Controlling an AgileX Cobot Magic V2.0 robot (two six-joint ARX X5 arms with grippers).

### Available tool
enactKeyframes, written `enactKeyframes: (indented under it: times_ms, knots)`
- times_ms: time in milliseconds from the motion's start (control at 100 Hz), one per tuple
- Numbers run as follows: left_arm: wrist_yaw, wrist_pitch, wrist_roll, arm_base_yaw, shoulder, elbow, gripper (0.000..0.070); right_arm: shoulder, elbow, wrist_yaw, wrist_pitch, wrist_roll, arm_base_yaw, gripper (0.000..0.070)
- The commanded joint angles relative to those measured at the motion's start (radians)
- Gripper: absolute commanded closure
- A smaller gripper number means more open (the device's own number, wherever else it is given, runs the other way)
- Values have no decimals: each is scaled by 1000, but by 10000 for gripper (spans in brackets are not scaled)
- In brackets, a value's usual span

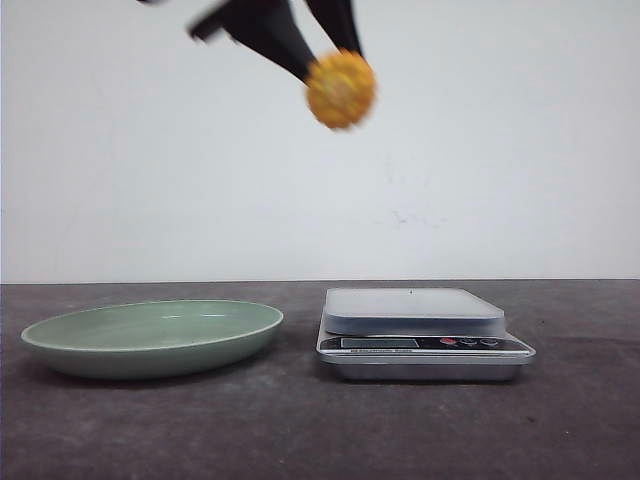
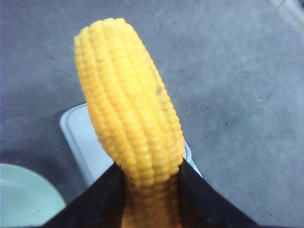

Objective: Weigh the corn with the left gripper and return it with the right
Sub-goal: 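Lift the corn with the left gripper and carry it over the scale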

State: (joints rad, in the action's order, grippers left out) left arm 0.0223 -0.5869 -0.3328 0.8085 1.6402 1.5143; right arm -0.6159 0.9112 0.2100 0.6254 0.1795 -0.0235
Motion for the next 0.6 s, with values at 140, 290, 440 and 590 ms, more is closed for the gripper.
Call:
enactKeyframes:
  times_ms: [140,290,440,590]
  knots:
    - [12,28,0,14,176,73,696,-3,14,0,8,-12,-2,107]
    - [11,50,0,14,264,86,696,-3,14,0,11,-12,-2,107]
    - [11,67,-1,14,315,87,696,-3,14,0,12,-12,-2,107]
    - [11,73,-3,13,342,87,696,-3,14,-1,15,-12,-2,107]
